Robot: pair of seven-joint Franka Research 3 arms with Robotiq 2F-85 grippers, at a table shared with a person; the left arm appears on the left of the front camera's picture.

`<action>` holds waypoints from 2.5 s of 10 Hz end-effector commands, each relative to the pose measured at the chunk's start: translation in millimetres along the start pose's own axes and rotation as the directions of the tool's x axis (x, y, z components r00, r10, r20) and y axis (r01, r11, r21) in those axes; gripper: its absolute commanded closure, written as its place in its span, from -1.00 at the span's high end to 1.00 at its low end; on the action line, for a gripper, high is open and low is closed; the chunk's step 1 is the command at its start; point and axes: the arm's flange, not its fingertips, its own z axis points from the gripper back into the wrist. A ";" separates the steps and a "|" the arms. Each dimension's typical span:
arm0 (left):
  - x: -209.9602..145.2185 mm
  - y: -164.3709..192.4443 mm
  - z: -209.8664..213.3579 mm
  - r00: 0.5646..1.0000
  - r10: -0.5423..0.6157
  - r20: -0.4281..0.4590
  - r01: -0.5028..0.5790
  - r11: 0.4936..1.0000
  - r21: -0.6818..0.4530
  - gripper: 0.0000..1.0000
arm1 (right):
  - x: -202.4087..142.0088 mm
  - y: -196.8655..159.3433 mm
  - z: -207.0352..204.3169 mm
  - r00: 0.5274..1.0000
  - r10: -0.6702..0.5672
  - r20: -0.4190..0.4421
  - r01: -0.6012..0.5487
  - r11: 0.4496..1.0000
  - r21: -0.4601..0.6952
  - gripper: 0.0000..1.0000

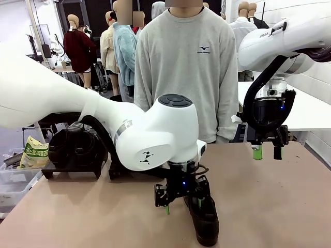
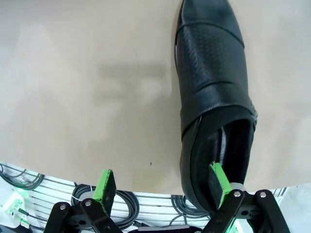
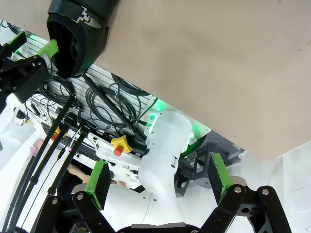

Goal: Organize the shoes by placing them on the stand.
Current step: Place the Shoe from the middle of the table onto the Shoes Stand.

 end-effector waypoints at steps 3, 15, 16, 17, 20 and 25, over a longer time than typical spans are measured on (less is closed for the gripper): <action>1.6 -13.7 -25.0 0.997 -0.066 -0.049 0.067 0.997 0.021 1.00 | 0.1 -0.1 1.4 1.000 0.000 0.000 0.000 1.000 -0.002 1.00; -5.6 -34.2 -34.9 0.980 -0.161 -0.117 0.158 0.987 -0.037 -1.00 | 0.1 -0.1 1.4 1.000 0.000 0.000 0.000 1.000 -0.002 1.00; -5.5 -33.4 -34.9 0.981 -0.160 -0.112 0.157 0.987 -0.032 -1.00 | 0.1 -0.1 1.4 1.000 0.000 0.000 0.000 1.000 -0.002 1.00; -5.8 -29.6 -26.9 0.980 -0.162 -0.117 0.158 0.987 -0.040 -1.00 | 0.1 -0.1 1.4 1.000 0.000 0.000 0.000 1.000 -0.002 1.00; 6.9 6.9 51.9 0.991 -0.132 -0.022 0.128 0.982 -0.136 -1.00 | 0.1 -0.1 1.4 1.000 0.000 0.000 0.000 1.000 -0.002 1.00; 104.1 80.3 90.9 0.962 -0.089 0.259 0.120 0.987 -0.107 -1.00 | 0.1 -0.1 1.4 1.000 0.000 0.000 0.000 1.000 -0.002 1.00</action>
